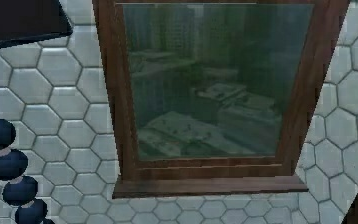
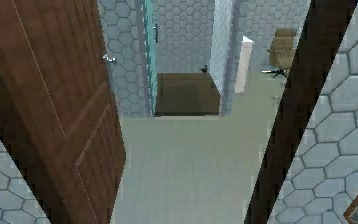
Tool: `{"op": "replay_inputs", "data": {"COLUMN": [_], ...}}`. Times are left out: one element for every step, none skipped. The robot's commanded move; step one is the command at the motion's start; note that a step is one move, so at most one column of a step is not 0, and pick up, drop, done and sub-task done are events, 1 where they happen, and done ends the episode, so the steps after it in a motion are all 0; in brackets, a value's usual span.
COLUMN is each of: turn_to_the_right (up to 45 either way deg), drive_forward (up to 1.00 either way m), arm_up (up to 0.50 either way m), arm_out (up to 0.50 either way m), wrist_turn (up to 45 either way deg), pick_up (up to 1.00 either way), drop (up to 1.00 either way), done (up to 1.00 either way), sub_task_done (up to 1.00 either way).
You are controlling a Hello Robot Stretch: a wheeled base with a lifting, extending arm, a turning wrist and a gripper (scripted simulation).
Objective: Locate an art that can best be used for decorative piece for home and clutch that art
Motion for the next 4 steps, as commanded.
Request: {"op": "replay_inputs", "data": {"turn_to_the_right": [45.0,45.0,12.0,3.0], "drive_forward": [0.00,0.00,0.00,0.00], "arm_up": [0.00,0.00,0.00,0.00], "arm_out": [0.00,0.00,0.00,0.00], "wrist_turn": [0.0,0.0,0.0,0.0], "pick_up": [0.00,0.00,0.00,0.00], "drop": [0.00,0.00,0.00,0.00], "done": [0.00,0.00,0.00,0.00], "sub_task_done": [0.00,0.00,0.00,0.00]}}
